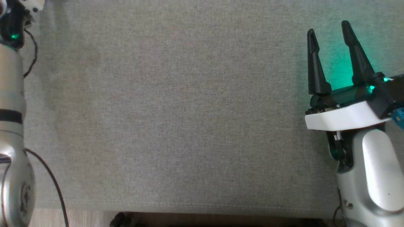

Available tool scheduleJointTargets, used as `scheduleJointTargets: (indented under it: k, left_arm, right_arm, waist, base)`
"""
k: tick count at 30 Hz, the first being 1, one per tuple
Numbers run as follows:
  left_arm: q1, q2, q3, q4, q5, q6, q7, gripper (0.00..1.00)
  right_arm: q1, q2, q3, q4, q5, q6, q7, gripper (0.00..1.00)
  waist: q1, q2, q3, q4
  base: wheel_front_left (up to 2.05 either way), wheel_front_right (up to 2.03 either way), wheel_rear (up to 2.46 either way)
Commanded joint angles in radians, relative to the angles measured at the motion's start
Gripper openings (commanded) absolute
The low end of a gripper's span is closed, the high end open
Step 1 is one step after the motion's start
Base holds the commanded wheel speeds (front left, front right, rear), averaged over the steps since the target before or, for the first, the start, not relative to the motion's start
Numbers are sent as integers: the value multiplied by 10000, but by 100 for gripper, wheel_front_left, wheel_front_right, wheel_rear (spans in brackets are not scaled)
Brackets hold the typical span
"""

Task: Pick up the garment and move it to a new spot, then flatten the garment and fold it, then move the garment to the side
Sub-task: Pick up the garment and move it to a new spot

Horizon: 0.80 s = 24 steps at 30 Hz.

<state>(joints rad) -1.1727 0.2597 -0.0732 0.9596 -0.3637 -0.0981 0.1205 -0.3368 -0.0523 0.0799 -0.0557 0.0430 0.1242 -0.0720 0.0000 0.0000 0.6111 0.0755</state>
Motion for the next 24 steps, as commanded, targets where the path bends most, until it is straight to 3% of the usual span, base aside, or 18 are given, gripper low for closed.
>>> scheduleJointTargets:
  k: [1, 6, 13, 18, 24]
  left_arm:
    - [-215, 763, 157, -307, 41, -3, -256, 0]
    - [-382, 857, -46, -411, 133, -109, -1159, 0]
    - [-291, 658, -716, -791, 87, -282, -1405, 0]
    - [-148, 409, -1130, -1310, -181, -315, -1303, 0]
    - [317, -342, -2098, -3239, -1219, -323, -684, 0]
  right_arm:
    - [169, 20, 243, -309, 36, 65, -110, 100]
    - [312, 20, 287, 35, 218, 65, -304, 100]
    - [736, 20, 238, 646, 594, 65, -612, 100]
    - [1014, 20, 110, 1034, 882, 65, -825, 100]
    - [1538, 20, -192, 1525, 1277, 65, -1123, 100]
  waist:
    - [0, 0, -275, 18]
    - [0, 0, -1255, 94]
    - [0, 0, -2873, 36]
    - [0, 0, -3860, -148]
    - [0, 0, -5097, -588]
  base:
    - [0, 0, 0]
    - [0, 0, 0]
    - [0, 0, 0]
    - [0, 0, 0]
    - [0, 0, 0]
